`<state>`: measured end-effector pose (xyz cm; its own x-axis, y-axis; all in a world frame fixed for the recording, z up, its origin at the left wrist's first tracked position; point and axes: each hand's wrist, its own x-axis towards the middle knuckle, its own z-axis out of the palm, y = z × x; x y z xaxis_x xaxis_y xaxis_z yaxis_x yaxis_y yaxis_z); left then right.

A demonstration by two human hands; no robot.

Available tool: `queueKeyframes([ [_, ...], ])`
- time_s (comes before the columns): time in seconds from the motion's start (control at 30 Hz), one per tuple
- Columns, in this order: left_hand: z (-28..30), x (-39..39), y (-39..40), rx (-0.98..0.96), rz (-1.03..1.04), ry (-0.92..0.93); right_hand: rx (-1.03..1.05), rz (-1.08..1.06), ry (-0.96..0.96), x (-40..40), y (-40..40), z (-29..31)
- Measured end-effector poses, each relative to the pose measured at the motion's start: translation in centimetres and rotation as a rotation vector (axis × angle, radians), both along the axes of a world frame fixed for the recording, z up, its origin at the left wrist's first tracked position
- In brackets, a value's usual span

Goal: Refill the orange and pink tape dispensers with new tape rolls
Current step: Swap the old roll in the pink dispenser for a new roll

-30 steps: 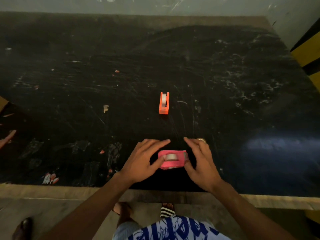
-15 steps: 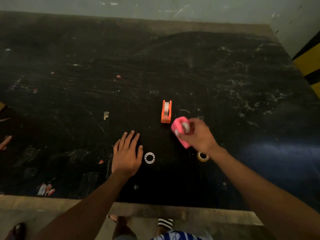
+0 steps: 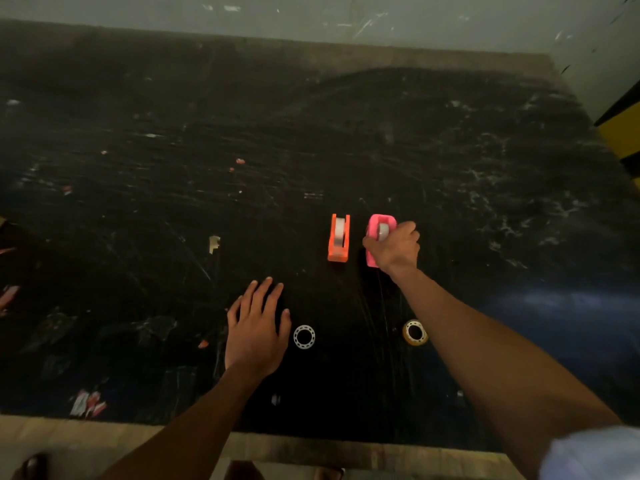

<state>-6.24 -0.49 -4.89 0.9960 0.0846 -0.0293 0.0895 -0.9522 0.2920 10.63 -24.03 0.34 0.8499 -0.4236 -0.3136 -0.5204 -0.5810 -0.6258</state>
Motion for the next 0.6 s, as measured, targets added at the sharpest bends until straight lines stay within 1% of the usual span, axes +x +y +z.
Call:
queueKeyframes([
  [0.1,0.3,0.0,0.0,-0.041,-0.008,-0.014,0.127,0.001,0.020,-0.7,-0.3,1.0],
  [0.17,0.7,-0.1,-0.1,-0.125,0.004,-0.049,0.236,-0.035,-0.018,-2.1,-1.2,1.9],
  [0.2,0.9,-0.3,0.0,-0.186,0.015,-0.074,0.253,-0.036,-0.029,-3.3,-1.9,2.3],
  [0.23,1.1,-0.7,0.1,-0.245,0.017,-0.095,0.233,-0.008,-0.025,-4.8,-2.6,2.6],
  [0.3,1.5,-1.7,0.2,-0.317,-0.055,-0.087,0.104,0.125,0.042,-8.6,-4.4,2.8],
  [0.37,1.4,-2.9,0.1,-0.273,-0.208,-0.038,-0.028,0.310,0.158,-12.5,-5.7,2.6],
  [0.43,1.4,-3.5,-0.2,-0.164,-0.355,0.007,-0.131,0.461,0.232,-15.6,-6.6,2.3],
  [0.5,1.6,-3.3,-0.4,-0.114,-0.404,0.031,-0.199,0.531,0.207,-17.6,-6.8,1.9],
  [0.6,2.2,-2.1,0.1,-0.152,-0.362,0.050,-0.209,0.569,0.083,-18.3,-5.3,1.4],
])
